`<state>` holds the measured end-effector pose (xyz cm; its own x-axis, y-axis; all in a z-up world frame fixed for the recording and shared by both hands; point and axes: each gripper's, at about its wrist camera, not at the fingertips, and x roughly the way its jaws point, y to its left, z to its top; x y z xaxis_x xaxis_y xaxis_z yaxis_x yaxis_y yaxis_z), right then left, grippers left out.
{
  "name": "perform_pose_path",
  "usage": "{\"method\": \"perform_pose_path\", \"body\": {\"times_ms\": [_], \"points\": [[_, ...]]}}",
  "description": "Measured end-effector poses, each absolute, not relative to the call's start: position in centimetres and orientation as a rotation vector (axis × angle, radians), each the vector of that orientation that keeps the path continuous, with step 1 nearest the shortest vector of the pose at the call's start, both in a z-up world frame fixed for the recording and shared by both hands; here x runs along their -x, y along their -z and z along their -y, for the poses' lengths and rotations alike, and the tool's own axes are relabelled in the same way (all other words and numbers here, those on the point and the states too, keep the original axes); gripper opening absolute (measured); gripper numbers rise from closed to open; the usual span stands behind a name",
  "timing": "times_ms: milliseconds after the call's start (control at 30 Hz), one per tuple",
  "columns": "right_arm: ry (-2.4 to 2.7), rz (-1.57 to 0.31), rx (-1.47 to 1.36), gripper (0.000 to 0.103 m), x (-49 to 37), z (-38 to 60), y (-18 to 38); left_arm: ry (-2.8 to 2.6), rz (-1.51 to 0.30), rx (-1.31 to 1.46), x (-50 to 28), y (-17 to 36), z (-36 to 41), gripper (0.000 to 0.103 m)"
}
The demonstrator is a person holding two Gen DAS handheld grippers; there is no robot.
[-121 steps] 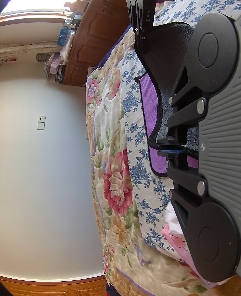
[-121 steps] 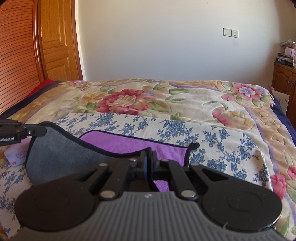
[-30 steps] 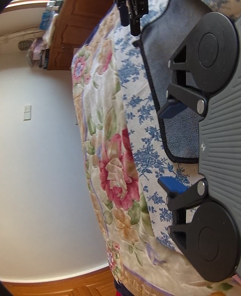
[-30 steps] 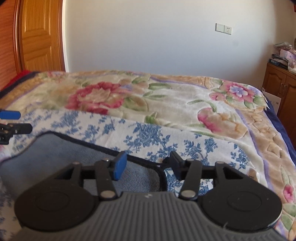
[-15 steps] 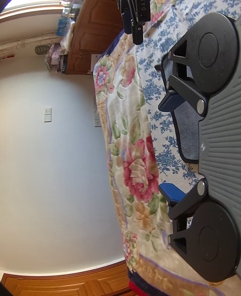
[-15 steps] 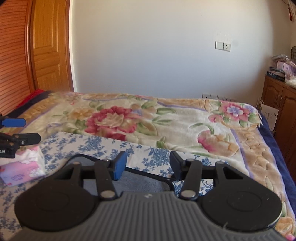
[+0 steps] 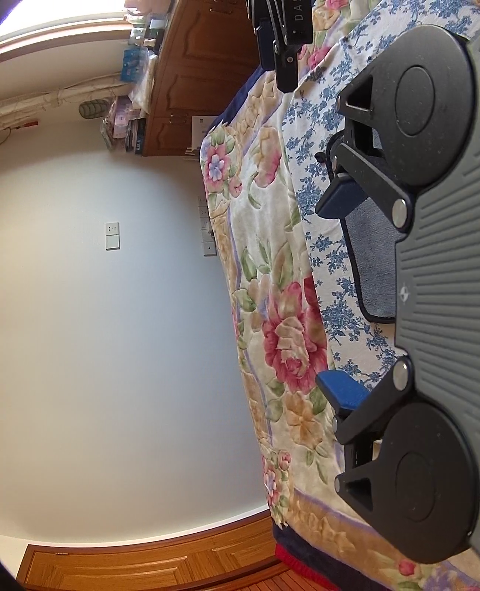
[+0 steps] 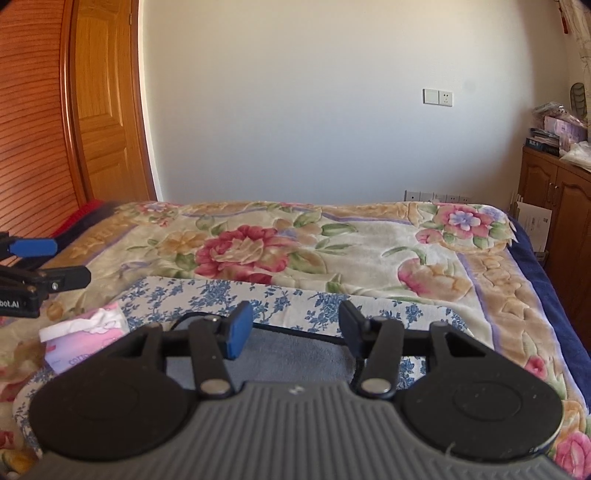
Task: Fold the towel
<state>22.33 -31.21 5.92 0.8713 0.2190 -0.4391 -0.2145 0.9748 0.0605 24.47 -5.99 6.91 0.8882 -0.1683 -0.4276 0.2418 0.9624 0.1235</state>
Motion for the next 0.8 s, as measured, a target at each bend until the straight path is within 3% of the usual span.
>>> {"method": "perform_pose_path", "body": {"times_ms": [367, 433, 500, 567, 700, 800], "points": [[-0.215, -0.433, 0.019, 0.057, -18.7, 31.6, -8.3, 0.209, -0.404, -0.156, -20.6, -8.6, 6.6, 0.103], [-0.207, -0.425, 0.02, 0.062, -18.0, 31.6, -8.6, 0.21, -0.406, -0.141, -19.8, -8.8, 6.5, 0.103], [-0.2, -0.415, 0.019, 0.081, -17.3, 31.5, -9.0, 0.21, -0.409, -0.137, -19.1, -8.9, 6.5, 0.103], [-0.193, -0.401, 0.02, 0.091, -16.5, 31.5, -9.3, 0.208, -0.406, -0.136, -18.2, -9.1, 6.4, 0.103], [-0.176, -0.38, 0.023, 0.103, -15.1, 31.3, -9.7, 0.205, -0.4, -0.121, -16.4, -9.8, 5.9, 0.103], [-0.178, -0.382, 0.023, 0.103, -14.2, 31.1, -9.8, 0.19, -0.397, -0.117, -15.1, -10.4, 5.6, 0.103]]}}
